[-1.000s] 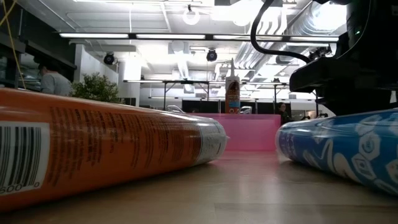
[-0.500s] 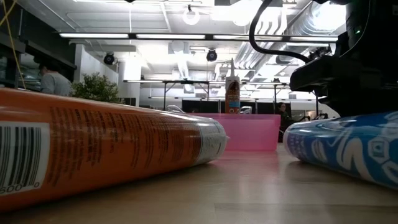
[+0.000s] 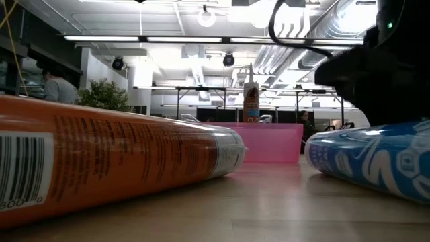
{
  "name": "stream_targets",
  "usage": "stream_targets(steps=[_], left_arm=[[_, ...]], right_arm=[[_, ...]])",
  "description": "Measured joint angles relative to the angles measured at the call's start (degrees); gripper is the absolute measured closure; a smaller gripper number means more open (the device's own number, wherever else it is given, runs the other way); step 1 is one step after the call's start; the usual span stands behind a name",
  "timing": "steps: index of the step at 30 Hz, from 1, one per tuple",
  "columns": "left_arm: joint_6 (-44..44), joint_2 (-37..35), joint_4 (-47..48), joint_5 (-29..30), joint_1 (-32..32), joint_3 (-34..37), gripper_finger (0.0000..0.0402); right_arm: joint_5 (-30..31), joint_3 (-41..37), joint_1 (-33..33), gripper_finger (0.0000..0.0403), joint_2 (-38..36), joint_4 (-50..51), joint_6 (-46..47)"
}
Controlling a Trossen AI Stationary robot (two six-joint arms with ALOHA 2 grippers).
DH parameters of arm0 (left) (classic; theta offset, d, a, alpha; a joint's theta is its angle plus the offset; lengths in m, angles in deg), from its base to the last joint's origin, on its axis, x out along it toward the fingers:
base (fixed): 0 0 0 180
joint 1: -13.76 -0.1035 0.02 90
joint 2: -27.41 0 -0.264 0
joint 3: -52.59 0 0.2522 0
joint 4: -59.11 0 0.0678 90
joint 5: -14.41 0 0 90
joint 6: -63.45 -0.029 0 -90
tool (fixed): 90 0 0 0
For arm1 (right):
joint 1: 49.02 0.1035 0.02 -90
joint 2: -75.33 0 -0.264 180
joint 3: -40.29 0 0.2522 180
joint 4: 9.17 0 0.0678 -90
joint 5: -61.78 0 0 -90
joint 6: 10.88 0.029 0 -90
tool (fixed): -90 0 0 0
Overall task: Pick & place silicon tubes, Sealant and Lysol wipes
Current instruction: Put the right orange sealant into the transparent container
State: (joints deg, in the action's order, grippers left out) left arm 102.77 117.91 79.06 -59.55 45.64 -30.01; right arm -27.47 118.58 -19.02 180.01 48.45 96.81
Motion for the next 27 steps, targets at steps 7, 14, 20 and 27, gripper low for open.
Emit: stream_targets(steps=[7, 14, 20, 27], left_arm=[[0.1, 0.0, 0.0, 0.0, 0.0, 0.0, 0.0005], [0.2, 0.0, 0.0, 0.0, 0.0, 0.0, 0.0005], [0.1, 0.0, 0.0, 0.0, 0.0, 0.0, 0.0005], [-0.5, 0.0, -0.1, 0.1, 0.0, 0.0, 0.0005]], right_arm=[[2.1, 0.0, 0.0, 0.0199, -2.6, 1.4, -1.1], [6.9, 0.1, 0.0, 0.0200, -7.1, 3.6, -1.6], [15.9, 0.2, 0.0, 0.0200, -12.7, 5.9, -3.8], [31.0, 0.2, -0.7, 0.0200, -16.5, 7.0, -14.0]])
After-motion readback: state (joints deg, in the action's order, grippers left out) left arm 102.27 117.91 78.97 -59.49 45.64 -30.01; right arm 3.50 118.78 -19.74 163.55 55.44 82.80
